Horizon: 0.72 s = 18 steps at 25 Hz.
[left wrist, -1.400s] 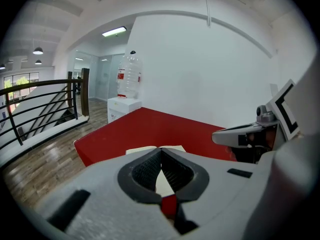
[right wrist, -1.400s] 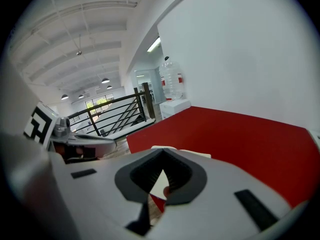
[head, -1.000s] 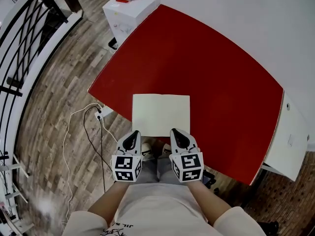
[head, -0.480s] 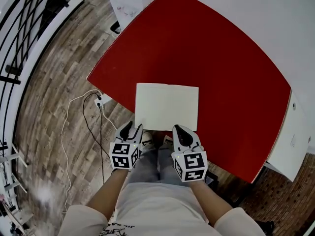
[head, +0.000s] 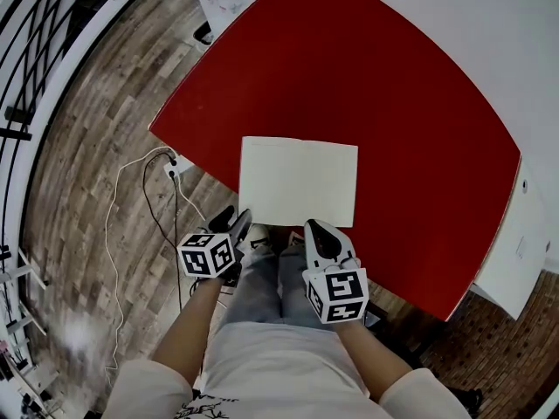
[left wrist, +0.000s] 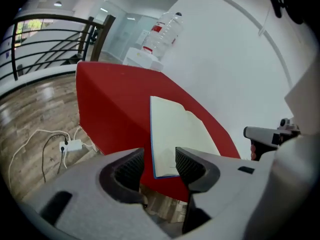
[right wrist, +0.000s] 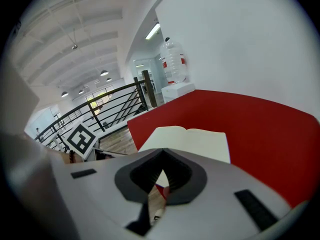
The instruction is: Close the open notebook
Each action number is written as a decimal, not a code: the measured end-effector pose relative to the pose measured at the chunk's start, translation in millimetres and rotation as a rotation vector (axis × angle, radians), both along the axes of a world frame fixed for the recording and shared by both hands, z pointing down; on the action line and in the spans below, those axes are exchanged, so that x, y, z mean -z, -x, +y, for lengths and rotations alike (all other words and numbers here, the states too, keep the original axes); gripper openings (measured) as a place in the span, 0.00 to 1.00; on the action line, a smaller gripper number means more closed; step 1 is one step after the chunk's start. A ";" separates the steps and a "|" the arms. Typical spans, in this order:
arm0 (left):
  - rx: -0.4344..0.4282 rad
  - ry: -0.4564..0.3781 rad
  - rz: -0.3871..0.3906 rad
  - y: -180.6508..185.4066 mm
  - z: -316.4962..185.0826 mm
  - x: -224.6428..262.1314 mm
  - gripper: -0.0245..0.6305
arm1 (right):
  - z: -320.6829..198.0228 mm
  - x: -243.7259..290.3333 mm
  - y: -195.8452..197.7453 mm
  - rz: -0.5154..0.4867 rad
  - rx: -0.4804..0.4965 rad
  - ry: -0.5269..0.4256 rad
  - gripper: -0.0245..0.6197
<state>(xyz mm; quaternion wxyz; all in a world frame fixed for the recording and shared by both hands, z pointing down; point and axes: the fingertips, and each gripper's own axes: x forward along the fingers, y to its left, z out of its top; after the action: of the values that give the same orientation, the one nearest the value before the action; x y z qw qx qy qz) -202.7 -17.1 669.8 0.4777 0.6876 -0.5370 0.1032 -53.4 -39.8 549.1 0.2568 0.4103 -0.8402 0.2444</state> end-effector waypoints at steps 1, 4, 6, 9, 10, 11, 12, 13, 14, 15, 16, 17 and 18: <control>-0.002 0.012 0.029 -0.7 0.5 -2.5 0.33 | -0.1 -0.3 1.8 0.000 0.001 0.001 0.05; -0.016 0.043 0.100 -6.6 2.0 -7.2 0.33 | -0.3 -1.1 5.3 -0.004 0.003 0.003 0.05; -0.011 0.058 0.119 -9.5 3.1 -8.8 0.28 | 0.1 -2.3 4.8 -0.005 0.004 0.006 0.05; 0.002 0.068 0.114 -6.1 3.2 -9.9 0.18 | -0.2 -3.5 6.3 -0.006 0.008 0.007 0.05; 0.002 0.069 0.110 -4.6 2.9 -9.5 0.16 | -0.6 -3.3 7.5 -0.006 0.009 0.006 0.05; 0.000 0.069 0.106 -3.3 2.7 -8.8 0.15 | -0.8 -3.1 8.5 -0.005 0.009 0.006 0.05; -0.001 0.066 0.101 -2.5 2.6 -7.9 0.14 | -0.9 -2.9 9.3 -0.005 0.009 0.006 0.05; -0.001 0.060 0.096 -2.2 2.7 -7.0 0.12 | -0.9 -2.8 9.9 -0.005 0.009 0.006 0.05; 0.000 0.053 0.091 -2.1 2.8 -6.1 0.12 | -1.0 -2.7 10.2 -0.005 0.009 0.006 0.05; 0.001 0.047 0.085 -2.1 3.0 -5.3 0.11 | -1.1 -2.4 10.5 -0.005 0.010 0.005 0.05; 0.002 0.042 0.077 -2.1 3.2 -4.6 0.11 | -1.2 -2.0 10.7 -0.006 0.010 0.003 0.05; 0.004 0.040 0.072 -2.2 3.4 -3.8 0.10 | -1.3 -1.5 10.7 -0.006 0.011 0.002 0.05; 0.006 0.039 0.070 -2.4 3.9 -3.0 0.10 | -1.3 -1.2 10.6 -0.007 0.011 0.000 0.05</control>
<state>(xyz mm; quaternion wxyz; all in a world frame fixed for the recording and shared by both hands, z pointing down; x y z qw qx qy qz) -200.3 -13.2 672.7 0.5098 0.6796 -0.5201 0.0882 -63.9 -41.1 550.2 0.2552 0.4051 -0.8432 0.2443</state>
